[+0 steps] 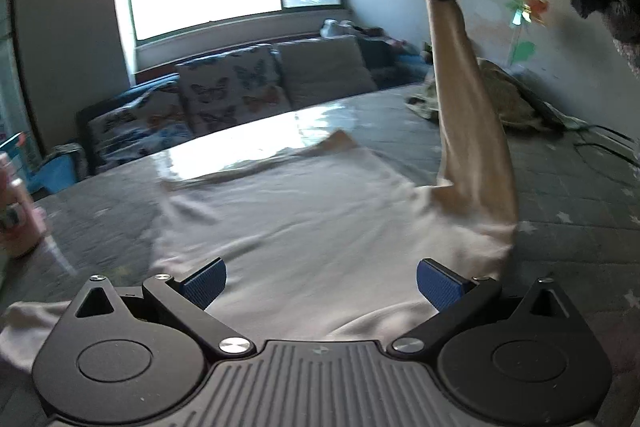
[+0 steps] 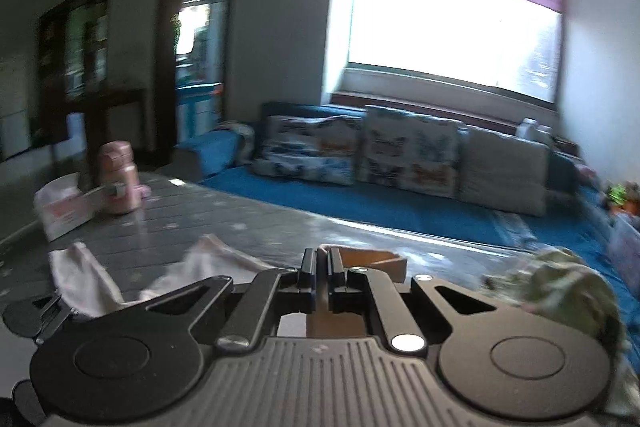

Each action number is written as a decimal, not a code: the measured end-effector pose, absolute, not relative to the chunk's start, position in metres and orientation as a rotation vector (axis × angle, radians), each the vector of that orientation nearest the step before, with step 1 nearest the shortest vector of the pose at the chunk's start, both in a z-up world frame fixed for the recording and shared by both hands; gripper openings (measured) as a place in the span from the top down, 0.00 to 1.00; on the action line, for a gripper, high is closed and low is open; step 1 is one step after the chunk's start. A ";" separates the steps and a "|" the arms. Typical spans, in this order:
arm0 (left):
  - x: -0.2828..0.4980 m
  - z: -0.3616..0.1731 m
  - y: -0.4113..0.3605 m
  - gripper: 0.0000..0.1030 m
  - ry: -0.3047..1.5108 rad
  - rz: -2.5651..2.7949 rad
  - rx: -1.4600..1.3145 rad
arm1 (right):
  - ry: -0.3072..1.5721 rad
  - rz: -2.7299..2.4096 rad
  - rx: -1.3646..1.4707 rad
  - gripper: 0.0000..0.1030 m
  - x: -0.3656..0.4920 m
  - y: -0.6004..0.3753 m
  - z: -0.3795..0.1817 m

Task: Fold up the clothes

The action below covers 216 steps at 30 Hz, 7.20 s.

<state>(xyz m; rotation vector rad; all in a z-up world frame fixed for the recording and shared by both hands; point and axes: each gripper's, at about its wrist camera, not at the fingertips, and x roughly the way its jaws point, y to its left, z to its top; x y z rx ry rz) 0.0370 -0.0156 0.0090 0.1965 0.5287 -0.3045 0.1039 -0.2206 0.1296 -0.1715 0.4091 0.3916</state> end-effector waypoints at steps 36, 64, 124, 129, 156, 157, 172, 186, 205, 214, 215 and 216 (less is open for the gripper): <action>0.053 -0.001 0.009 0.29 0.626 -0.231 0.107 | 0.798 0.554 -0.234 0.67 0.083 -0.232 0.002; 0.062 0.065 -0.012 0.98 0.501 -0.252 0.147 | 0.725 0.472 -0.237 0.42 0.062 -0.239 -0.004; 0.072 0.000 -0.091 0.93 0.639 -0.535 0.263 | 0.839 0.455 -0.003 0.88 0.164 -0.237 -0.008; 0.079 -0.005 -0.112 0.92 0.650 -0.579 0.263 | 0.829 0.467 0.009 0.88 0.169 -0.246 0.001; 0.057 0.000 -0.083 0.70 0.639 -0.573 0.216 | 0.896 0.502 0.030 0.76 0.170 -0.247 -0.013; 0.056 0.002 -0.074 0.65 0.637 -0.547 0.206 | 0.885 0.501 0.021 0.74 0.168 -0.246 -0.011; 0.046 -0.007 0.024 0.60 0.678 -0.279 0.052 | 0.825 0.526 -0.134 0.61 0.153 -0.205 0.000; 0.038 0.003 0.088 0.53 0.646 -0.100 -0.007 | 0.828 0.659 -0.210 0.62 0.153 -0.115 -0.009; 0.062 0.000 0.197 0.41 0.659 0.294 -0.143 | 0.797 0.750 -0.241 0.55 0.139 -0.073 0.001; 0.078 -0.012 0.217 0.45 0.682 0.387 -0.216 | 0.784 0.790 -0.280 0.46 0.119 -0.078 0.005; 0.079 -0.013 0.219 0.51 0.683 0.395 -0.224 | 0.779 0.790 -0.280 0.46 0.118 -0.079 0.007; 0.080 -0.014 0.220 0.54 0.682 0.402 -0.228 | 0.777 0.788 -0.278 0.46 0.117 -0.081 0.008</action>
